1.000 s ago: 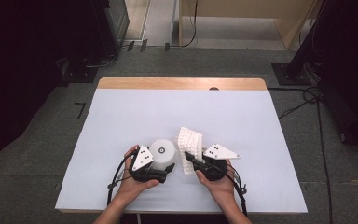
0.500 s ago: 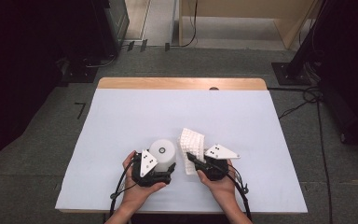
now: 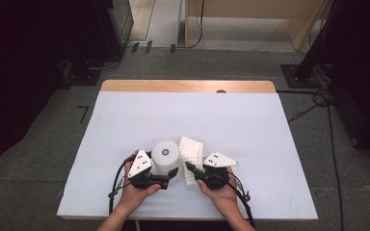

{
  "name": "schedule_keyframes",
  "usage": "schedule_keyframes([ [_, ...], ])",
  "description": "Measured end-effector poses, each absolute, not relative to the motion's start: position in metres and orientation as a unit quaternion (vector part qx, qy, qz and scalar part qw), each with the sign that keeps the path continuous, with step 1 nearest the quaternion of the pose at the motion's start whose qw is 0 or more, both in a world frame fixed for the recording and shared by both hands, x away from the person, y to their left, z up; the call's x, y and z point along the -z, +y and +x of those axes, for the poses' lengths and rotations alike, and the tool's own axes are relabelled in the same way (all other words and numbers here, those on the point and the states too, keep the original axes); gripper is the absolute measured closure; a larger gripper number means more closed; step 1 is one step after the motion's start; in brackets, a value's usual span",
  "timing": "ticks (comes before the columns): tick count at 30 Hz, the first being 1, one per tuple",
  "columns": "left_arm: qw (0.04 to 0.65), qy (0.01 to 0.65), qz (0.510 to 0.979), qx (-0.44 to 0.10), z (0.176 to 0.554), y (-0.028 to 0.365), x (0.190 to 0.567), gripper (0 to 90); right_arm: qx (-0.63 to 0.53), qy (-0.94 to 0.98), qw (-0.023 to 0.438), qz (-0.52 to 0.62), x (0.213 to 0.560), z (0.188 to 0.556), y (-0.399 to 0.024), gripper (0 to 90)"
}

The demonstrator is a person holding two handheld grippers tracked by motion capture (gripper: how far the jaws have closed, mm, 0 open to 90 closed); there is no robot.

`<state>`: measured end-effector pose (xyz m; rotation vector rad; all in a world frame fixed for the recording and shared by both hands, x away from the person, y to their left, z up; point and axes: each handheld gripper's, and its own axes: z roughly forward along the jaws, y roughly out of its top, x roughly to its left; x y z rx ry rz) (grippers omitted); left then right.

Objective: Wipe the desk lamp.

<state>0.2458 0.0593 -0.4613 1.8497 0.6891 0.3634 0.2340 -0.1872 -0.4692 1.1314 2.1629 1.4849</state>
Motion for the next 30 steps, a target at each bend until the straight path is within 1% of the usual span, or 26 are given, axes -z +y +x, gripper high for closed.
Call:
schedule_keyframes([
  [6, 0.517, 0.275, 0.796, -0.154, 0.244, 0.047, 0.467, 8.4, -0.546, 0.727, 0.162, 0.384, 0.447, 0.227, -0.195, 73.2],
  [10, 0.52, 0.269, 0.796, -0.153, 0.242, 0.045, 0.466, 8.4, -0.568, 0.715, 0.168, 0.372, 0.433, 0.221, -0.199, 73.2],
  [14, 0.534, 0.276, 0.784, -0.154, 0.244, 0.052, 0.458, 8.4, -0.552, 0.725, 0.163, 0.379, 0.443, 0.225, -0.196, 73.3],
  [18, 0.545, 0.275, 0.776, -0.157, 0.245, 0.058, 0.453, 8.4, -0.516, 0.746, 0.139, 0.398, 0.464, 0.232, -0.189, 73.4],
  [20, 0.545, 0.275, 0.776, -0.157, 0.246, 0.058, 0.453, 8.4, -0.509, 0.75, 0.135, 0.401, 0.468, 0.233, -0.187, 73.4],
  [23, 0.539, 0.276, 0.781, -0.152, 0.247, 0.056, 0.457, 8.4, -0.515, 0.746, 0.141, 0.399, 0.462, 0.232, -0.188, 73.4],
  [27, 0.528, 0.274, 0.79, -0.147, 0.247, 0.049, 0.465, 8.4, -0.542, 0.728, 0.156, 0.388, 0.444, 0.227, -0.196, 73.3],
  [30, 0.53, 0.27, 0.79, -0.149, 0.246, 0.047, 0.464, 8.4, -0.554, 0.722, 0.164, 0.381, 0.435, 0.224, -0.199, 73.4],
])
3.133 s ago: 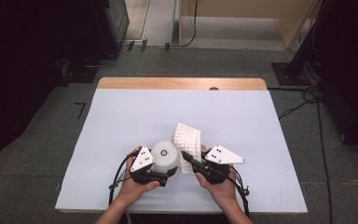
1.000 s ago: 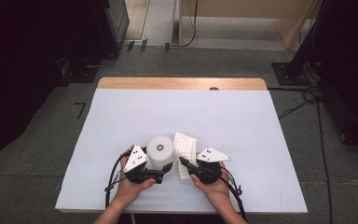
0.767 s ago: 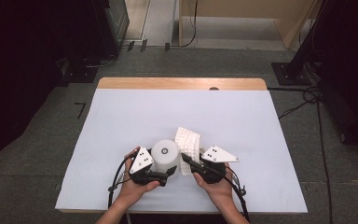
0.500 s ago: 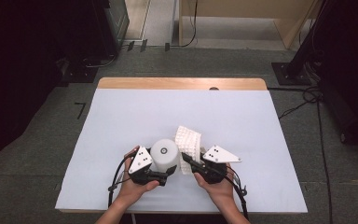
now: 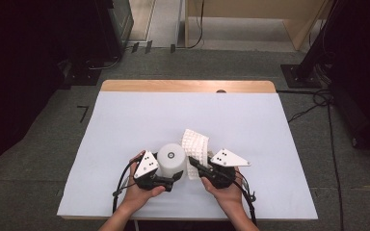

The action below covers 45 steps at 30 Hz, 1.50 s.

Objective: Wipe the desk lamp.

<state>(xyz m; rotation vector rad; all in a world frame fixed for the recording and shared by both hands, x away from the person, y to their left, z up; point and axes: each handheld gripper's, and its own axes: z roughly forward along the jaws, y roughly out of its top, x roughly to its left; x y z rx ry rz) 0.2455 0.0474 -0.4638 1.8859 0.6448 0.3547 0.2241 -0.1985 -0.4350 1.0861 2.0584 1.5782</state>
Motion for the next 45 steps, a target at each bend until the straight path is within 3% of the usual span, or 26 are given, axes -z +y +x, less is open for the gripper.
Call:
schedule_keyframes([
  [10, 0.548, 0.281, 0.773, -0.15, 0.249, 0.057, 0.456, 8.5, -0.512, 0.748, 0.106, 0.408, 0.464, 0.237, -0.191, 73.4],
  [21, 0.528, 0.277, 0.786, -0.164, 0.25, 0.049, 0.466, 8.5, -0.554, 0.722, 0.154, 0.384, 0.431, 0.225, -0.202, 73.3],
  [33, 0.513, 0.298, 0.787, -0.173, 0.258, 0.057, 0.477, 8.2, -0.537, 0.719, 0.154, 0.414, 0.446, 0.236, -0.214, 73.4],
  [36, 0.519, 0.308, 0.777, -0.182, 0.252, 0.058, 0.474, 1.4, -0.534, 0.719, 0.154, 0.418, 0.448, 0.236, -0.214, 73.4],
  [40, 0.502, 0.35, 0.767, -0.191, 0.246, 0.05, 0.472, 0.7, -0.532, 0.721, 0.154, 0.416, 0.451, 0.238, -0.215, 73.3],
  [45, 0.487, 0.37, 0.761, -0.216, 0.24, 0.04, 0.474, 7.1, -0.524, 0.726, 0.152, 0.418, 0.456, 0.24, -0.215, 73.3],
])
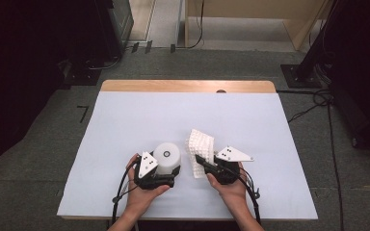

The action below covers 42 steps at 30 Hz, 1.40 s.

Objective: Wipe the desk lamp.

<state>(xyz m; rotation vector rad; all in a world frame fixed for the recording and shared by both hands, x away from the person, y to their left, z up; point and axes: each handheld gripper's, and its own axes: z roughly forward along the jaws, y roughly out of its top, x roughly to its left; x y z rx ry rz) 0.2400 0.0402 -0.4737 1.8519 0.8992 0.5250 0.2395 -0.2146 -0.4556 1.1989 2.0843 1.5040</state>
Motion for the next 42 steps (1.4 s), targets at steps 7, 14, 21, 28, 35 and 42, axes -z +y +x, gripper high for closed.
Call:
schedule_keyframes([
  [7, 0.526, 0.344, 0.756, -0.182, 0.248, 0.058, 0.468, 8.5, -0.515, 0.736, 0.144, 0.415, 0.462, 0.239, -0.208, 73.3],
  [14, 0.585, 0.296, 0.743, -0.131, 0.25, 0.071, 0.454, 8.6, -0.508, 0.75, 0.131, 0.402, 0.468, 0.237, -0.193, 73.3],
  [21, 0.545, 0.274, 0.779, -0.146, 0.246, 0.054, 0.461, 8.7, -0.538, 0.735, 0.146, 0.386, 0.446, 0.228, -0.193, 73.3],
  [28, 0.542, 0.274, 0.78, -0.153, 0.247, 0.051, 0.46, 8.7, -0.563, 0.718, 0.16, 0.376, 0.428, 0.22, -0.199, 73.3],
  [35, 0.558, 0.279, 0.765, -0.159, 0.249, 0.061, 0.45, 8.7, -0.509, 0.75, 0.129, 0.402, 0.462, 0.234, -0.188, 73.4],
  [42, 0.541, 0.27, 0.778, -0.173, 0.25, 0.056, 0.458, 8.7, -0.521, 0.741, 0.138, 0.399, 0.456, 0.234, -0.192, 73.4],
])
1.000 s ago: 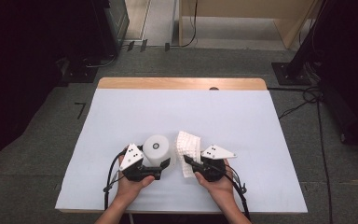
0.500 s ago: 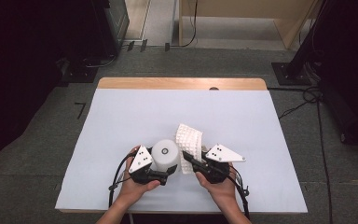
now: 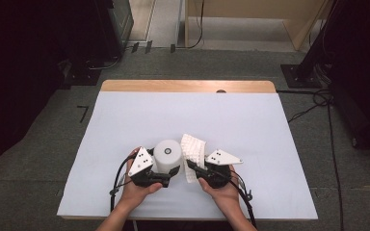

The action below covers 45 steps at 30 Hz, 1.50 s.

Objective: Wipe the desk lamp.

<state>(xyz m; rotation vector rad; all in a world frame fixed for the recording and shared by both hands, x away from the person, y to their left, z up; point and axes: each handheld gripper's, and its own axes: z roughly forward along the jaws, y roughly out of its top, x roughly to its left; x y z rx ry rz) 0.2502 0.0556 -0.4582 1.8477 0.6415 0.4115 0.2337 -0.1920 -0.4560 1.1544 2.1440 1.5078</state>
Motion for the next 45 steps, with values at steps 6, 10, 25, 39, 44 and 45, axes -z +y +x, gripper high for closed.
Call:
schedule_keyframes([
  [6, 0.515, 0.273, 0.793, -0.178, 0.253, 0.052, 0.47, 8.7, -0.529, 0.731, 0.151, 0.404, 0.451, 0.235, -0.202, 73.3],
  [10, 0.521, 0.273, 0.79, -0.172, 0.255, 0.056, 0.474, 8.6, -0.527, 0.727, 0.152, 0.412, 0.453, 0.236, -0.206, 73.4],
  [25, 0.502, 0.358, 0.765, -0.185, 0.243, 0.043, 0.472, 2.8, -0.518, 0.73, 0.151, 0.42, 0.462, 0.24, -0.208, 73.3],
  [39, 0.549, 0.317, 0.756, -0.161, 0.251, 0.061, 0.463, 8.5, -0.508, 0.746, 0.121, 0.412, 0.471, 0.237, -0.193, 73.4],
  [44, 0.542, 0.279, 0.777, -0.156, 0.249, 0.06, 0.461, 8.5, -0.522, 0.744, 0.127, 0.397, 0.462, 0.232, -0.187, 73.4],
  [45, 0.538, 0.275, 0.782, -0.153, 0.249, 0.058, 0.462, 8.5, -0.528, 0.741, 0.13, 0.393, 0.459, 0.231, -0.188, 73.4],
])
